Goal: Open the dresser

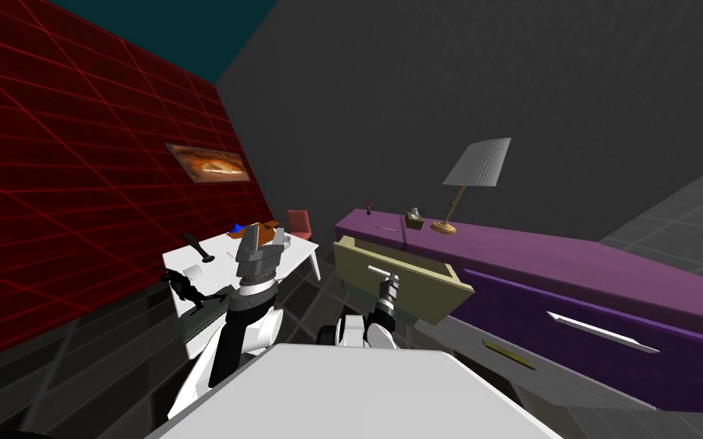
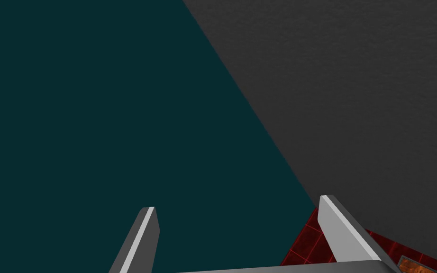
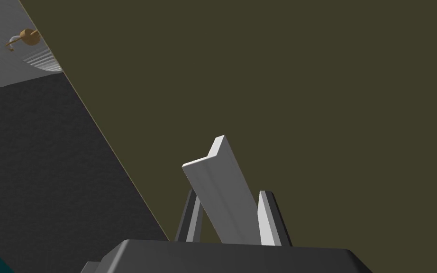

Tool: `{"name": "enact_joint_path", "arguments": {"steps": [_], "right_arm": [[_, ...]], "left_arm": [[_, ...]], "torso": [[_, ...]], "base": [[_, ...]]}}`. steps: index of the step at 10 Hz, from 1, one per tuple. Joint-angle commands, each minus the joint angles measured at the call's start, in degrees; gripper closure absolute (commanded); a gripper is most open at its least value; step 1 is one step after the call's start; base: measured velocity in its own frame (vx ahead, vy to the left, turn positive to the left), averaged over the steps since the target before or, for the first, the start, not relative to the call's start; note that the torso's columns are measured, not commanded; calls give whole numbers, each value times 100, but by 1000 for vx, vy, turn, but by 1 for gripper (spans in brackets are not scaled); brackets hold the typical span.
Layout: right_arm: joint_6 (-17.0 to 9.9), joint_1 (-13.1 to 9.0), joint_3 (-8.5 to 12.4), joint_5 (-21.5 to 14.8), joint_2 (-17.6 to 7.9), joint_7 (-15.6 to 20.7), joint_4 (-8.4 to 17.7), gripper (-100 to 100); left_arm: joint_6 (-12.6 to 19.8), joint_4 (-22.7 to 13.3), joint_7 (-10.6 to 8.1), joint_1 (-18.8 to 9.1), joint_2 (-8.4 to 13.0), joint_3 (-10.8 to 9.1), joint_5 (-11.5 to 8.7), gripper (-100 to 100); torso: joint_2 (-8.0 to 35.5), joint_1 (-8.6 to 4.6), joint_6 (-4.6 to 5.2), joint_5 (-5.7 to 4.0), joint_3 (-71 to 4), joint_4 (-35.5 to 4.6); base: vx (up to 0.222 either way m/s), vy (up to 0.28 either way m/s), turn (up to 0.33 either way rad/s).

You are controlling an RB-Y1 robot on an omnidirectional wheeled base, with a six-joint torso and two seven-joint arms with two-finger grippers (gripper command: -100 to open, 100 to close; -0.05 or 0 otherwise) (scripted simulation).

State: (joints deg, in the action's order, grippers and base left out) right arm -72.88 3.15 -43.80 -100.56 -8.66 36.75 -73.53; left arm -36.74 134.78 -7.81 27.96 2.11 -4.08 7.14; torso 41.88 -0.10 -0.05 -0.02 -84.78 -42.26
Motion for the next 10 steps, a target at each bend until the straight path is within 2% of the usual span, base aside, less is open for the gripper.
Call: {"name": "enact_joint_path", "arguments": {"steps": [1,4,5,10], "right_arm": [[24,24,3,22,-12,16,-24,100],[11,17,24,22,-33,26,-55,100],[93,-28,39,86,57,307,-207,-100],[286,-197,95,227,282,999,-609,-100]], "left_arm": [[0,0,0,0,0,0,0,0],[0,0,0,-1,-1,1,0,0],[0,0,0,0,0,0,0,0],[0,0,0,1,1,-1,0,0]], "torso": [[16,11,-2,-5,7,9],[25,15,-6,-12,19,19],[-9,-3,-3,-4,-4,7],[46,17,5,5,25,-5]], "base": [[-176,79,0],[-164,77,3],[-53,-16,-63],[-25,-42,-32]]}}
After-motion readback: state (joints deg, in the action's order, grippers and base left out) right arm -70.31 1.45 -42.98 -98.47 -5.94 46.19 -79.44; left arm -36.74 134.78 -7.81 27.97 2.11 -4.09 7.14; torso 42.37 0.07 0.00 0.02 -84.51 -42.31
